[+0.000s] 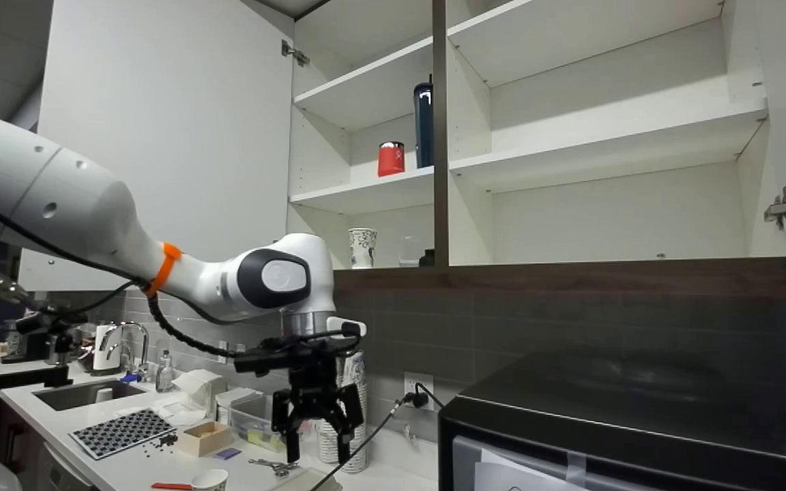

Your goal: Move the plate with the cup to the open cabinet

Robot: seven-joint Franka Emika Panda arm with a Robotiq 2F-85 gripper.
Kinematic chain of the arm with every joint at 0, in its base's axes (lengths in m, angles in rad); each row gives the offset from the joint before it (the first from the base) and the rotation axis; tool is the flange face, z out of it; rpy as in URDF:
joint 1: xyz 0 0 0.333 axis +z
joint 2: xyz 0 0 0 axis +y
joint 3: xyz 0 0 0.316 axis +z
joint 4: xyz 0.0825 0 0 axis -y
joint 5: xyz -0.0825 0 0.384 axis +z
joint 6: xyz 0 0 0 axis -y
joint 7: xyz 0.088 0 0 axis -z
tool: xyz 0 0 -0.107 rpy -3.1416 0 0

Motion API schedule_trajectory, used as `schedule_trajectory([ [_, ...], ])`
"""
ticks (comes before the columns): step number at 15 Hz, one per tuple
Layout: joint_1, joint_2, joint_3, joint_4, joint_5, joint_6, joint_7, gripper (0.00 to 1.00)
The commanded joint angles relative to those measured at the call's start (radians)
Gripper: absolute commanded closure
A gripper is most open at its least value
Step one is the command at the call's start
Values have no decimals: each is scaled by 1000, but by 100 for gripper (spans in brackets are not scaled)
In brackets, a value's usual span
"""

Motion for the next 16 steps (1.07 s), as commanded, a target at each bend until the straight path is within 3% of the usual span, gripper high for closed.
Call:
schedule_trajectory([
  [1,46,181,14,-1,108,224,141,0],
  [4,48,289,65,-33,112,479,230,0],
  [6,46,376,90,-29,111,576,275,0],
  [16,43,739,86,55,236,745,245,0],
])
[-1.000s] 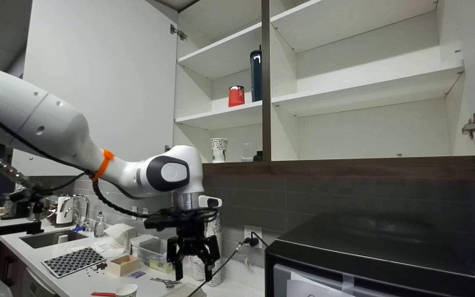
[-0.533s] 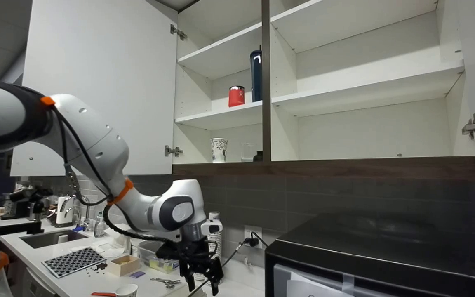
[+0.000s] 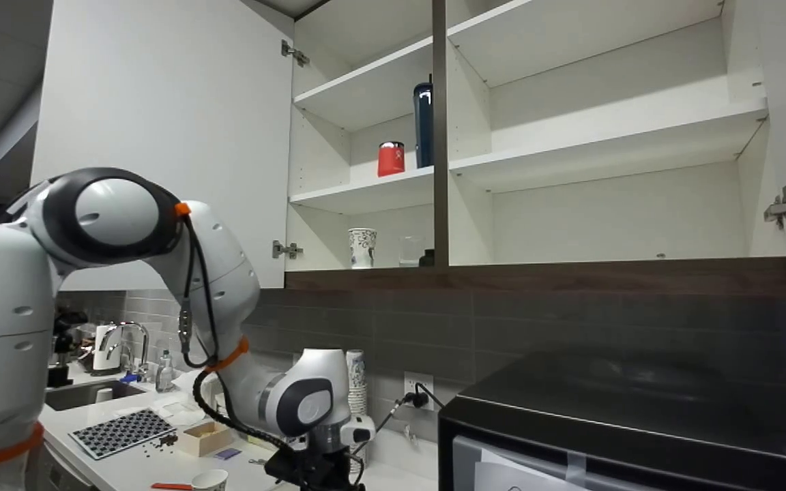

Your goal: Move the plate with the cup to the open cabinet

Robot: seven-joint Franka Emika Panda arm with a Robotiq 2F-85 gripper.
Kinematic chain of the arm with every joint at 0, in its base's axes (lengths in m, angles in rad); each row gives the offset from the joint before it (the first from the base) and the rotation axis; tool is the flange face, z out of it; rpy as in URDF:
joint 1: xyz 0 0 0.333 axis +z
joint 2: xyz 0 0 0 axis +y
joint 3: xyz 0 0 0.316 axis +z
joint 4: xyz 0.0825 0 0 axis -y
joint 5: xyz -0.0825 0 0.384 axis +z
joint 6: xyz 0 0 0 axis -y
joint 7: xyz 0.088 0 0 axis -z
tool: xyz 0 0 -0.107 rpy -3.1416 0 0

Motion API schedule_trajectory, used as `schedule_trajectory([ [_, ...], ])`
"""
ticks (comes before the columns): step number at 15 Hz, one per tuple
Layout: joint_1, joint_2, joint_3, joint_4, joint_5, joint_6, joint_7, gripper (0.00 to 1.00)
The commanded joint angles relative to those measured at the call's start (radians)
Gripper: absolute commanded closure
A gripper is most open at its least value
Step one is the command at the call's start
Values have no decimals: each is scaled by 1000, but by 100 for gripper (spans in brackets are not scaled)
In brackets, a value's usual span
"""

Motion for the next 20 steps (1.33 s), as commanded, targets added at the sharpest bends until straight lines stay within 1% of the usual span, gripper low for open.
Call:
schedule_trajectory([
  [1,-4,143,-1,79,70,35,-41,25],
  [2,-6,171,2,100,81,31,-41,28],
  [3,-9,194,5,118,96,28,-50,34],
  [4,-11,213,8,136,107,22,-58,44],
  [8,-24,251,19,186,145,-12,-84,73],
  [11,-33,252,23,202,162,-33,-102,97],
  [12,-34,249,23,205,162,-42,-108,100],
  [14,-34,233,21,206,152,-64,-119,100],
  [15,-34,222,23,204,151,-74,-131,99],
  [17,-25,191,11,200,110,-126,-130,100],
  [20,-20,123,14,183,91,-197,-166,99],
])
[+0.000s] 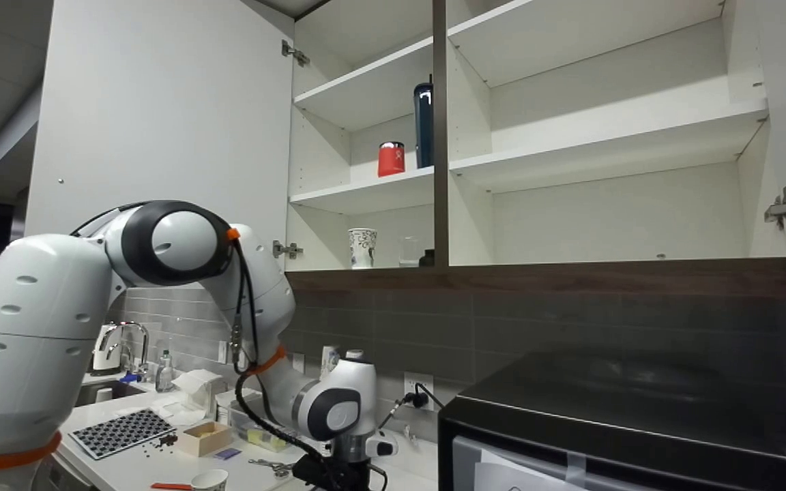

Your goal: Move the plate with the cup to the open cabinet

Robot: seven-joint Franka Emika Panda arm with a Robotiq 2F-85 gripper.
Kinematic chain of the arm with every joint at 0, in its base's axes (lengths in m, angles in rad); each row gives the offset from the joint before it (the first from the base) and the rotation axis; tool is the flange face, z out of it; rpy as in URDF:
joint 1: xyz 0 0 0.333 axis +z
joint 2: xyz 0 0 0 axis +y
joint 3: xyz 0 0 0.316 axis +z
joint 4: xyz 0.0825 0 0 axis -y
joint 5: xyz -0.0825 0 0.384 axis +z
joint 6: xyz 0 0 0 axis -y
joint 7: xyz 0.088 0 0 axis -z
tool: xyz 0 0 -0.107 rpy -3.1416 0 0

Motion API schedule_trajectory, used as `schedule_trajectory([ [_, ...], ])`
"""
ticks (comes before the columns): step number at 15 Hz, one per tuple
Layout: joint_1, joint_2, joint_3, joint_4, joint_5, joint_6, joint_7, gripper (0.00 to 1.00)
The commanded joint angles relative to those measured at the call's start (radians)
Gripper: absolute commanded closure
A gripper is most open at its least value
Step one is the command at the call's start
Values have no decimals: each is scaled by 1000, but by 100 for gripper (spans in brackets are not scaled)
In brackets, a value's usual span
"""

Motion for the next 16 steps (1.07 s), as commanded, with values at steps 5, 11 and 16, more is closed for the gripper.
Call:
schedule_trajectory([
  [5,11,-180,31,-42,50,-123,-201,99],
  [11,67,-152,77,-2,185,-132,-424,99],
  [16,90,-77,115,22,240,-87,-512,99],
])
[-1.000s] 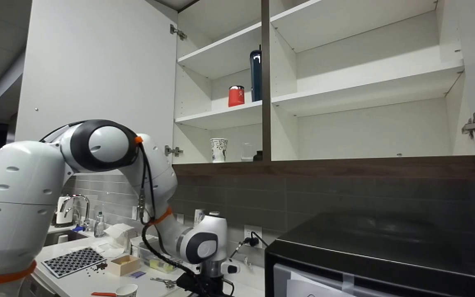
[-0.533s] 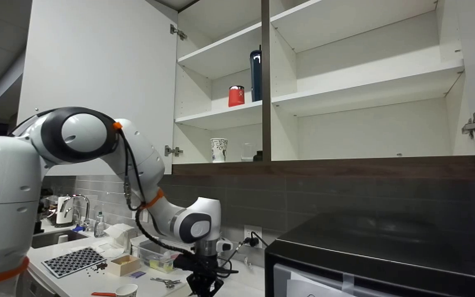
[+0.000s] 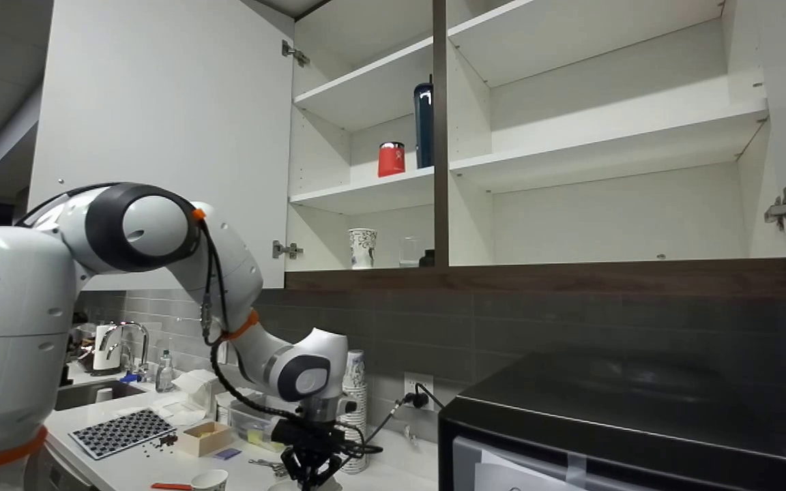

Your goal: Move the plate with the cup to the open cabinet

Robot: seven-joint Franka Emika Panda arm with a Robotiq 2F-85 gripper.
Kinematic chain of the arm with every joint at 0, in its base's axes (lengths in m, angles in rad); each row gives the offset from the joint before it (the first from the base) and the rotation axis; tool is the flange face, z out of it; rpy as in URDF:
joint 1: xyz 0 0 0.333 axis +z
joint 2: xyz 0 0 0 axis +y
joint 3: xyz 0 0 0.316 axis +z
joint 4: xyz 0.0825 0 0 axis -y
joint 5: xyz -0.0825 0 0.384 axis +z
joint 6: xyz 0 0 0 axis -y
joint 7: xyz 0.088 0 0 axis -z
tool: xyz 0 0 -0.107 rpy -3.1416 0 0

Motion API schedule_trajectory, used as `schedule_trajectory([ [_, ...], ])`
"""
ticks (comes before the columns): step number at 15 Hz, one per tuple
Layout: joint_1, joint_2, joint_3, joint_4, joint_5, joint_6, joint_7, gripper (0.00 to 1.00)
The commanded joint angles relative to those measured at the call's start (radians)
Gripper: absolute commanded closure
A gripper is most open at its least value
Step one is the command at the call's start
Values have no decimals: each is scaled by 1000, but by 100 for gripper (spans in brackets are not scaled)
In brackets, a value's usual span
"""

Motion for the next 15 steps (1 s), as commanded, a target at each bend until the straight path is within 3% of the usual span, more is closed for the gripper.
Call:
schedule_trajectory([
  [1,10,68,17,26,38,32,-59,99],
  [9,-17,187,71,62,80,164,-72,99],
  [10,-24,196,81,68,90,162,-82,71],
  [12,-33,194,87,71,72,142,-90,64],
  [15,-48,154,75,59,50,100,-72,41],
])
